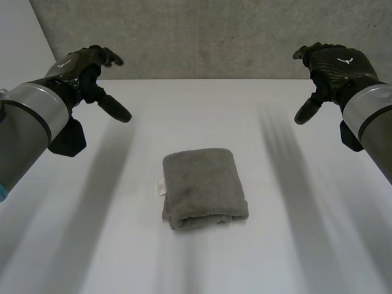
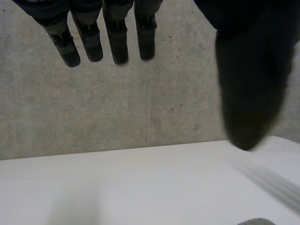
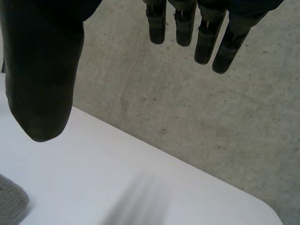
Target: Fold the towel.
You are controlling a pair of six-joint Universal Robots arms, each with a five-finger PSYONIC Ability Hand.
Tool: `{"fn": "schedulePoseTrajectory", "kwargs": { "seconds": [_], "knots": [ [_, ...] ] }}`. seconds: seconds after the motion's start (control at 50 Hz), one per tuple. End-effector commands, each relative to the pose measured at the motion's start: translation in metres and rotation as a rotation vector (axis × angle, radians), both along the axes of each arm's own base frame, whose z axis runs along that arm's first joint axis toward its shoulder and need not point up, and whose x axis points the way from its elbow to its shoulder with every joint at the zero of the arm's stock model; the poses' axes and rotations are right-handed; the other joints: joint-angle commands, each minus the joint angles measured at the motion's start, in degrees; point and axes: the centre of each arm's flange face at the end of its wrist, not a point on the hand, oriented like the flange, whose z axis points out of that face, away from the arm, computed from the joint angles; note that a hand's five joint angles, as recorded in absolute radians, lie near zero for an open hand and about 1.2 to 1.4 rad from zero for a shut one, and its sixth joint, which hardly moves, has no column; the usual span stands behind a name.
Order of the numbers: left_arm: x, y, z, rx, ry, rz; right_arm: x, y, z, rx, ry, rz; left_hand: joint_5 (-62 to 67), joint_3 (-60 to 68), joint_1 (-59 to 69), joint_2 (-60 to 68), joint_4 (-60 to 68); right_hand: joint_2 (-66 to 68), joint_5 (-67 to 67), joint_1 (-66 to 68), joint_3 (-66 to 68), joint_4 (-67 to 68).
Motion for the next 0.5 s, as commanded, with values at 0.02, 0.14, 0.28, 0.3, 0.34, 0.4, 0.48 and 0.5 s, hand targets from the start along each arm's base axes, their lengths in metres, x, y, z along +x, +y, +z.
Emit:
{"fn": "schedulePoseTrajectory", "kwargs": {
  "seconds": [0.02, 0.14, 0.28, 0.3, 0.34, 0.4, 0.48, 0.5],
  "knots": [
    [-0.0023, 0.005, 0.0025, -0.002, -0.004, -0.035, 0.0003, 0.0013, 0.0019, 0.007, 0.001, 0.002, 39.5, -2.4, 38.9, 39.0, -3.2, -4.2, -3.4, -3.0, -2.9, -4.4],
    [-0.0018, 0.0043, 0.0012, -0.007, -0.025, -0.033, 0.0008, 0.0017, 0.0019, 0.006, 0.002, 0.005, 57.6, -2.4, 57.0, 57.2, -3.2, -4.2, -3.4, -3.0, -2.9, -4.4],
    [-0.002, 0.0039, -0.0023, -0.007, -0.048, -0.036, 0.0008, 0.0019, 0.0015, 0.008, 0.003, 0.005, 57.6, -2.4, 57.0, 57.2, -3.2, -4.2, -3.4, -3.0, -2.9, -4.4],
    [-0.0022, 0.0036, -0.0027, -0.006, -0.048, -0.038, 0.0009, 0.0016, 0.002, 0.005, 0.001, 0.005, 57.6, -2.4, 57.0, 57.2, -3.2, -4.2, -3.4, -3.0, -2.9, -4.4],
    [-0.002, 0.0031, -0.0026, -0.008, -0.047, -0.038, 0.0009, 0.0016, 0.002, 0.005, 0.001, 0.005, 26.2, -2.4, 25.6, 25.8, -3.2, -4.2, -3.4, -3.0, -2.9, -4.4],
    [-0.0016, 0.0028, -0.0016, -0.011, -0.048, -0.036, 0.0005, 0.0011, 0.0025, 0.004, 0.001, 0.003, -4.1, -2.4, -4.7, -4.5, -3.2, -4.2, -3.4, -3.0, -2.9, -4.4],
    [-0.0017, 0.0025, -0.0031, -0.007, -0.051, -0.037, 0.0009, 0.0015, 0.0025, 0.004, 0.001, 0.005, -11.2, -2.4, -11.7, -11.6, -3.2, -4.2, -3.4, -3.0, -2.9, -4.4],
    [-0.0017, 0.0025, -0.0031, -0.007, -0.051, -0.037, 0.0007, 0.0011, 0.003, 0.003, -0.001, 0.005, -11.2, -2.4, -11.7, -11.6, -3.2, -4.2, -3.4, -3.0, -2.9, -4.4]
  ]
}}
